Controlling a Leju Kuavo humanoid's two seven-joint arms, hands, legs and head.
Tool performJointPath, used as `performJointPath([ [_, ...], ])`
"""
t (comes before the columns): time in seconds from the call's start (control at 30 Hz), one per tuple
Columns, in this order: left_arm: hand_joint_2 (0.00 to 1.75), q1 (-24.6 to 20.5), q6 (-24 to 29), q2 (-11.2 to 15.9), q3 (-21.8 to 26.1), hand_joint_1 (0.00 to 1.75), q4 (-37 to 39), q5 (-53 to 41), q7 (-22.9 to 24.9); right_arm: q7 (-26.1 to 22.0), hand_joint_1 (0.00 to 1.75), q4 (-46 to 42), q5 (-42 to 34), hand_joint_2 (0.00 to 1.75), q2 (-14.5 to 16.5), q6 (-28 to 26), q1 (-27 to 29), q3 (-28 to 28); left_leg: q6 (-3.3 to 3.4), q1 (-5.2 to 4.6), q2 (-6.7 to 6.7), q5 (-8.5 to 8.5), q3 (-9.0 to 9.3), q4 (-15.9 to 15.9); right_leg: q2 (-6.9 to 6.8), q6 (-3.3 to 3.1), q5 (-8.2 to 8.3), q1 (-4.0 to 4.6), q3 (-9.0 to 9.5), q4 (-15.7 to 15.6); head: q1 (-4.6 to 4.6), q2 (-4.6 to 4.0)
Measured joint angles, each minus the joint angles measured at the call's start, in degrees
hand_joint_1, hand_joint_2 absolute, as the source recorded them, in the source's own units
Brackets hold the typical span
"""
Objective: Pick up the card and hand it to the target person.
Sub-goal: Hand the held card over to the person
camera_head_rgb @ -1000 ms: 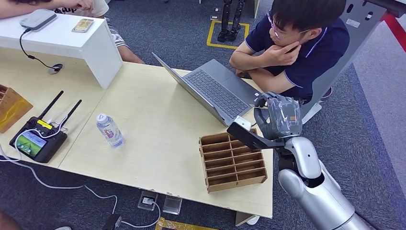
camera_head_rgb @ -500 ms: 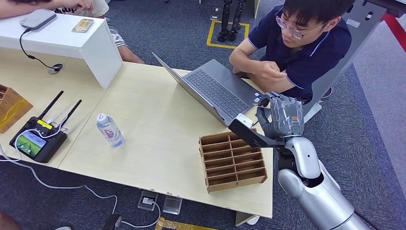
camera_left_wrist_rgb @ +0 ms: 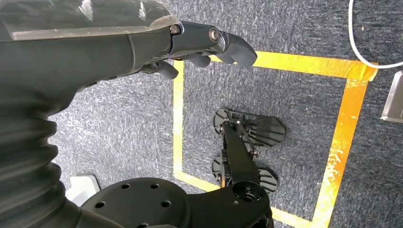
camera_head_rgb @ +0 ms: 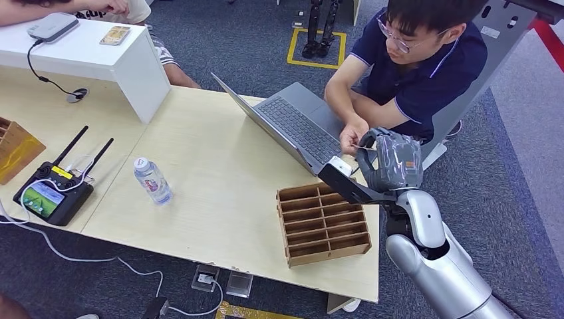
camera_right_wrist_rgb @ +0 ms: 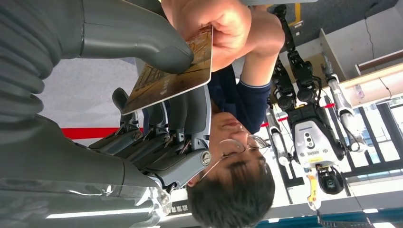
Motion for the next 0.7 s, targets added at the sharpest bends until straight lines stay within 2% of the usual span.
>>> performJointPath([
  [0.13, 1.75, 0.0, 0.0, 0.0, 0.0, 0.0, 0.0, -0.1, 0.0, 0.0, 1.34, 0.0, -0.1, 1.75, 0.0, 0.1, 0.0, 0.0, 0.0, 0.0, 0.0, 0.0, -0.01, 0.0, 0.0, 0.0, 0.0, 0.0, 0.0, 0.0, 0.01, 0.0],
  [0.27, 1.75, 0.0, -0.2, 0.0, 0.0, 0.0, 0.0, -0.6, 0.0, 0.1, 0.0, 0.0, -0.4, 1.75, 0.0, 0.1, 0.0, 0.0, 0.0, 0.0, 0.0, 0.0, 0.0, 0.0, 0.0, 0.0, 0.0, 0.0, 0.0, 0.0, 0.0, 0.0],
  [0.3, 1.75, 0.0, -0.3, 0.0, 0.0, 0.0, 0.0, -0.8, 0.1, 0.1, 0.0, 0.0, -0.5, 1.75, 0.0, 0.1, 0.0, 0.0, 0.0, 0.0, 0.0, 0.0, 0.0, 0.0, 0.0, 0.0, 0.0, 0.0, 0.0, 0.0, 0.0, 0.0],
  [0.43, 0.0, 0.0, -0.4, 0.0, -0.1, 0.0, 0.0, -1.3, 0.4, 0.0, 0.0, 0.0, -1.2, 1.75, 0.0, 0.0, -0.1, 0.0, 0.0, 0.0, 0.0, 0.0, 0.0, 0.0, 0.0, 0.0, 0.0, 0.0, 0.0, 0.0, 0.01, 0.0],
  [0.5, 0.0, 0.0, -0.3, 0.0, -0.1, 0.0, 0.0, -1.3, 0.4, -0.7, 0.0, 0.0, -3.3, 1.75, 0.0, -0.1, 0.0, 0.0, 0.0, 0.0, 0.0, 0.0, 0.0, 0.0, 0.0, 0.0, 0.0, 0.0, 0.0, 0.0, 0.01, 0.0],
  [0.57, 0.0, 0.0, 0.0, 0.0, -0.1, 0.0, 0.0, -1.2, 0.4, -3.2, 0.0, -0.1, -9.3, 1.75, 0.0, 0.0, 0.2, -0.1, 0.0, 0.0, 0.0, 0.0, 0.01, 0.0, 0.0, 0.0, 0.0, 0.0, 0.0, 0.0, 0.01, 0.0],
  [0.7, 0.0, 0.0, 0.5, 0.0, -0.1, 0.0, 0.0, -0.7, 0.5, -12.3, 0.0, -1.1, -29.8, 1.75, 0.1, 0.2, 1.9, -1.0, 0.0, 0.0, 0.0, 0.0, 0.01, 0.0, 0.0, 0.0, 0.0, 0.0, -0.01, 0.0, -0.01, 0.0],
])
